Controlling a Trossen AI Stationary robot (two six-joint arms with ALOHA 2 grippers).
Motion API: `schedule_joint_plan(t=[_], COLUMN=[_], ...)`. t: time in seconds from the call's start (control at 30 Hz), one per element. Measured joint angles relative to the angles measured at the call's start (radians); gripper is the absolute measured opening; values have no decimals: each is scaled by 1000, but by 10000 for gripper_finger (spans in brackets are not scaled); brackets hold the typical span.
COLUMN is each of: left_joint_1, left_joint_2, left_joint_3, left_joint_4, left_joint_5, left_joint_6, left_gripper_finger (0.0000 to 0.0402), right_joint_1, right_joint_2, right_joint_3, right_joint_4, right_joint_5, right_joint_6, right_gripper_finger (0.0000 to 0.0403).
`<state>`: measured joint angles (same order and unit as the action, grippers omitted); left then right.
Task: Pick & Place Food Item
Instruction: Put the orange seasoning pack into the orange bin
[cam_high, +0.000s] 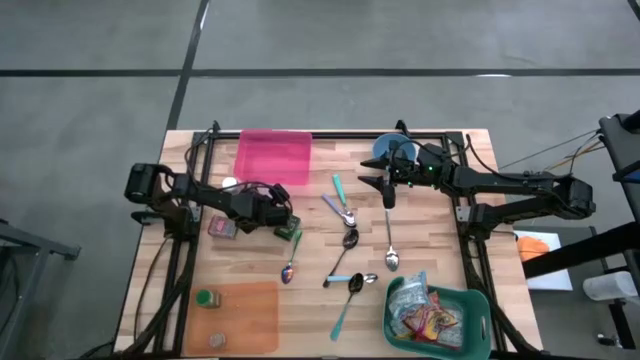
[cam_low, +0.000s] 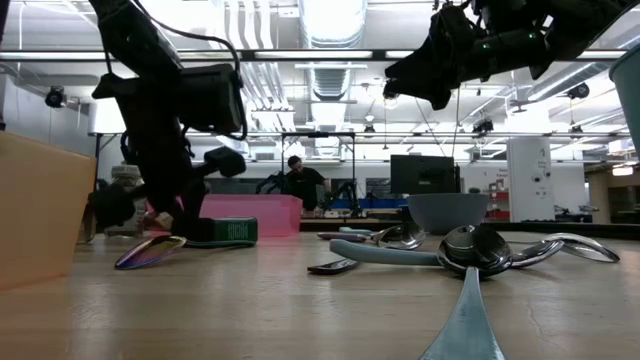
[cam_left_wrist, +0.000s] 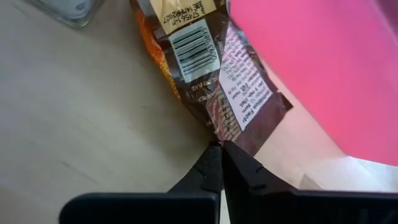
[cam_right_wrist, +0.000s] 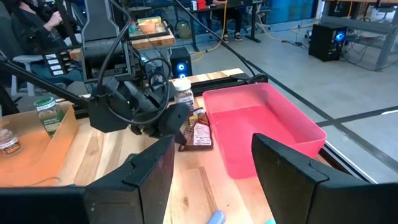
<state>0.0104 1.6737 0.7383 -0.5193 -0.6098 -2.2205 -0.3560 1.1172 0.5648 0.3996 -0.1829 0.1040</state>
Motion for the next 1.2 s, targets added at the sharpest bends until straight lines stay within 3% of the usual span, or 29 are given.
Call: schedule_joint_plan(t=[0.4, 0.77, 1.2], left_joint_1=[-4, -4, -15], left_joint_2=[-53, -167, -186], left_joint_3=[1, 29, 119], left_joint_4=[7, 6, -30], left_joint_5=[29, 34, 26], left_joint_6=[34, 186, 379], left_gripper_finger=[0, 0, 0], right_joint_1=[0, 0, 0], right_joint_2=[0, 0, 0], right_joint_3=[0, 0, 0], right_joint_4=[0, 0, 0], right_joint_5=[0, 0, 0], right_joint_6=[0, 0, 0], right_gripper_finger=[211, 211, 211])
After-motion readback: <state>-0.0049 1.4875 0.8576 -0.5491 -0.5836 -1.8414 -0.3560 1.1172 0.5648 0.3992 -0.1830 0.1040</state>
